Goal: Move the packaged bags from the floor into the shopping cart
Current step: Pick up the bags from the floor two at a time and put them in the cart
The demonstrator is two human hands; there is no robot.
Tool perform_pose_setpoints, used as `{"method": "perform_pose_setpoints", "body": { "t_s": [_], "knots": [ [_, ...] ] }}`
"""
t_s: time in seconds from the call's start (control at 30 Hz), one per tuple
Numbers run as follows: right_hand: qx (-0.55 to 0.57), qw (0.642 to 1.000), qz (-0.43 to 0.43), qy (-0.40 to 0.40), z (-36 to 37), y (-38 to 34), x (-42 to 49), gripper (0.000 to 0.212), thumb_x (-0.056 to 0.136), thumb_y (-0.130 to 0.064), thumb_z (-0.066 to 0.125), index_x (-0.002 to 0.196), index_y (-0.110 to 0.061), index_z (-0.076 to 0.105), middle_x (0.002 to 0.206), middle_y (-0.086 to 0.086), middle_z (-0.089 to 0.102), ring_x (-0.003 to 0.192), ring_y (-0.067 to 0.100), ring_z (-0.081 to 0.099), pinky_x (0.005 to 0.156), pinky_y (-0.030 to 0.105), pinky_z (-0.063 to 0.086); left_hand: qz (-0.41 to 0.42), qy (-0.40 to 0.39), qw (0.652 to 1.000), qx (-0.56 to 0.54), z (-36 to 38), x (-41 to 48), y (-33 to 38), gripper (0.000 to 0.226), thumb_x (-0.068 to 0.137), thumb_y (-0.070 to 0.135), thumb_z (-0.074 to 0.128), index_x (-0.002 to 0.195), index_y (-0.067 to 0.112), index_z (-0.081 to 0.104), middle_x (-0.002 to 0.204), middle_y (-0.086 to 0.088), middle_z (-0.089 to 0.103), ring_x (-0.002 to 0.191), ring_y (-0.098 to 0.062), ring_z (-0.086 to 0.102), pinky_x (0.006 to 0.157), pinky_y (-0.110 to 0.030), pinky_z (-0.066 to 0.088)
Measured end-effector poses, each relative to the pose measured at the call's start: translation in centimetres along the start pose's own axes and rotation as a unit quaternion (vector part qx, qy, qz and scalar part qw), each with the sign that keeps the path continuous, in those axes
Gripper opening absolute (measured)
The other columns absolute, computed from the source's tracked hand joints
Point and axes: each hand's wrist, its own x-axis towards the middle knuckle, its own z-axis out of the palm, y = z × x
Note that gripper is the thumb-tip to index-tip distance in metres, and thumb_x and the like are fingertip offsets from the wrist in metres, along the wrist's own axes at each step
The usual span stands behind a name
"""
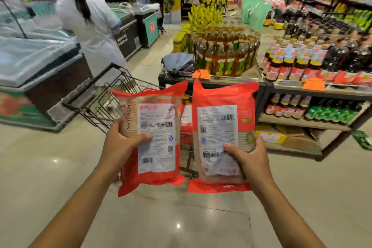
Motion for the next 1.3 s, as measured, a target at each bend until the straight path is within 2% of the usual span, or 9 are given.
{"method": "perform_pose_setpoints", "body": {
  "t_s": [0.13, 0.33, 0.67, 0.87, 1.0, 1.07, 1.13, 1.2, 1.3],
  "knots": [
    [-0.005, 0.999, -0.013, -0.029, 7.1, 0.1, 5.9, 0.057, 0.069, -0.015, 0.09, 0.113, -0.02, 0.053, 0.105, 0.001, 0.072, 0.092, 0.014, 0.072, 0.081, 0.035, 0.057, -0.007, 0.026, 1.0, -0.012, -2.0, 6.7, -0.7, 0.07, 0.067, 0.003, 0.09, 0.127, 0.013, 0.055, 0.11, -0.002, 0.075, 0.087, -0.017, 0.077, 0.069, -0.033, 0.062],
    [0.035, 0.997, 0.007, -0.062, 15.7, 1.8, 17.0, 0.061, 0.07, -0.014, 0.089, 0.121, -0.015, 0.054, 0.106, 0.001, 0.073, 0.087, 0.009, 0.073, 0.073, 0.026, 0.055, -0.004, 0.037, 0.999, 0.004, -2.4, 18.6, -1.1, 0.062, 0.067, 0.001, 0.09, 0.117, 0.018, 0.057, 0.108, -0.004, 0.077, 0.084, -0.018, 0.078, 0.071, -0.038, 0.063],
    [0.008, 0.993, 0.117, -0.029, 24.3, 6.6, 34.0, 0.069, 0.064, -0.02, 0.093, 0.119, -0.017, 0.051, 0.108, 0.003, 0.072, 0.094, 0.021, 0.072, 0.087, 0.048, 0.059, -0.092, -0.022, 0.996, 0.007, 2.9, 39.3, -5.3, 0.063, 0.071, 0.007, 0.089, 0.123, 0.011, 0.053, 0.106, -0.01, 0.076, 0.078, -0.023, 0.08, 0.064, -0.038, 0.064],
    [-0.03, 0.974, 0.218, 0.052, 25.1, 12.5, 41.9, 0.063, 0.067, -0.015, 0.09, 0.116, -0.011, 0.05, 0.103, 0.004, 0.071, 0.086, 0.021, 0.071, 0.072, 0.037, 0.057, -0.193, -0.103, 0.975, 0.04, 11.0, 53.4, -15.2, 0.107, 0.043, 0.047, 0.103, 0.134, 0.016, 0.055, 0.114, -0.008, 0.076, 0.089, -0.025, 0.078, 0.079, -0.048, 0.064],
    [-0.086, 0.951, 0.284, 0.093, 25.4, 18.1, 46.3, 0.067, 0.048, -0.033, 0.096, 0.105, -0.015, 0.065, 0.093, 0.003, 0.077, 0.083, 0.023, 0.075, 0.082, 0.046, 0.059, -0.212, -0.182, 0.958, 0.067, 16.4, 58.8, -17.5, 0.037, 0.068, 0.013, 0.093, 0.1, 0.015, 0.073, 0.089, -0.002, 0.081, 0.075, -0.019, 0.079, 0.063, -0.03, 0.063],
    [-0.097, 0.935, 0.322, 0.111, 26.5, 19.2, 47.8, 0.062, 0.053, -0.029, 0.096, 0.102, -0.012, 0.061, 0.092, 0.005, 0.075, 0.084, 0.027, 0.072, 0.081, 0.046, 0.058, -0.213, -0.202, 0.952, 0.082, 18.3, 61.8, -20.1, 0.028, 0.068, 0.01, 0.093, 0.087, 0.022, 0.076, 0.084, 0.002, 0.081, 0.077, -0.018, 0.079, 0.065, -0.029, 0.063],
    [-0.099, 0.927, 0.342, 0.117, 27.7, 20.7, 49.5, 0.053, 0.066, -0.018, 0.093, 0.098, -0.013, 0.052, 0.092, 0.005, 0.069, 0.081, 0.023, 0.068, 0.072, 0.039, 0.055, -0.235, -0.201, 0.944, 0.111, 19.8, 64.9, -23.9, 0.056, 0.048, 0.044, 0.1, 0.094, 0.021, 0.077, 0.093, -0.001, 0.081, 0.083, -0.02, 0.079, 0.078, -0.04, 0.064],
    [-0.125, 0.921, 0.356, 0.098, 28.9, 21.9, 50.9, 0.062, 0.057, -0.036, 0.097, 0.095, -0.02, 0.051, 0.094, 0.005, 0.069, 0.084, 0.022, 0.067, 0.074, 0.036, 0.053, -0.239, -0.198, 0.939, 0.147, 20.8, 67.6, -29.7, 0.096, 0.029, 0.067, 0.095, 0.107, 0.015, 0.073, 0.097, -0.001, 0.08, 0.082, -0.019, 0.077, 0.076, -0.045, 0.065],
    [-0.156, 0.916, 0.359, 0.089, 29.9, 24.4, 51.8, 0.056, 0.051, -0.04, 0.098, 0.088, -0.02, 0.06, 0.08, -0.001, 0.073, 0.08, 0.024, 0.07, 0.084, 0.05, 0.057, -0.265, -0.213, 0.926, 0.165, 21.3, 67.6, -27.6, 0.076, 0.057, 0.035, 0.099, 0.119, 0.006, 0.065, 0.099, -0.01, 0.076, 0.07, -0.019, 0.068, 0.055, -0.03, 0.056]
  ]
}}
